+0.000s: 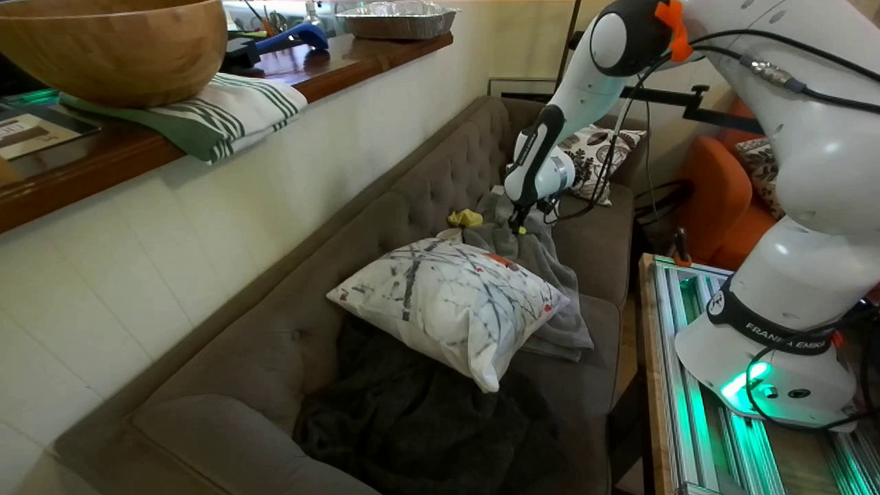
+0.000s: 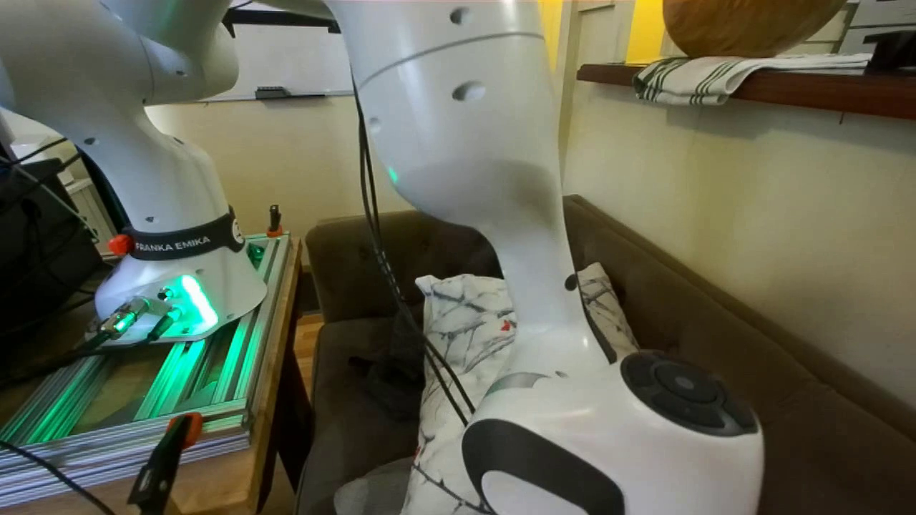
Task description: Put the yellow item into the coffee cup
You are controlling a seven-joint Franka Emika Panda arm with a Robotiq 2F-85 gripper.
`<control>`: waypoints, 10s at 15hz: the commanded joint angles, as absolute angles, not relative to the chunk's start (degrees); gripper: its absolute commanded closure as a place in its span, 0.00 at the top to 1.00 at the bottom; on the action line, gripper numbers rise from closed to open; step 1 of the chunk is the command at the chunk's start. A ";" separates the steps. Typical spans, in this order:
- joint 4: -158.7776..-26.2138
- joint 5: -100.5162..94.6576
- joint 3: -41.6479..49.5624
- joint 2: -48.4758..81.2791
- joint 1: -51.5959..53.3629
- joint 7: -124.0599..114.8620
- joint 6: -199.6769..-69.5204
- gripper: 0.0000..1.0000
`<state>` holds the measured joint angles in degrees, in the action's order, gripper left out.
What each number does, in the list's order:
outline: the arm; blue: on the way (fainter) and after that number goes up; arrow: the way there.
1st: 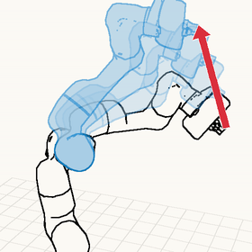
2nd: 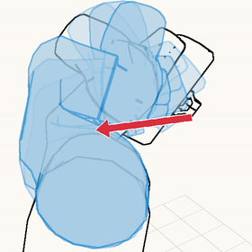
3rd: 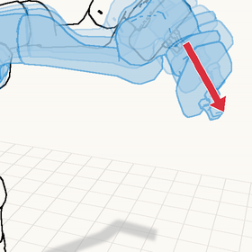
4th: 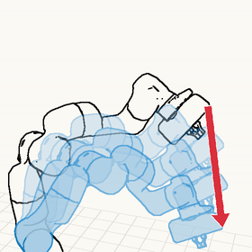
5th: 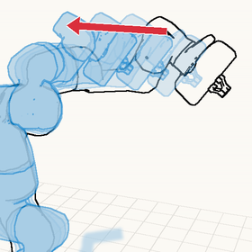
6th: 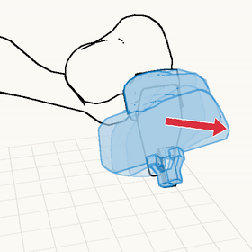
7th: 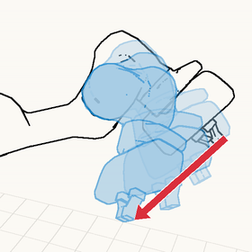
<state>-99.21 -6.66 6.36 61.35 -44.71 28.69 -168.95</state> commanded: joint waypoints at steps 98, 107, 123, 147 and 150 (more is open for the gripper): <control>-71.29 3.24 -11.18 81.47 -57.66 63.16 -134.05 0.65; -65.73 8.61 -9.86 82.59 -60.73 68.17 -123.57 0.67; -67.28 6.05 -8.91 83.47 -55.98 65.07 -136.05 0.47; -77.91 13.77 -11.84 70.40 -59.92 66.14 -147.36 0.11; -79.20 17.61 -18.71 68.27 -63.98 68.08 -148.55 0.11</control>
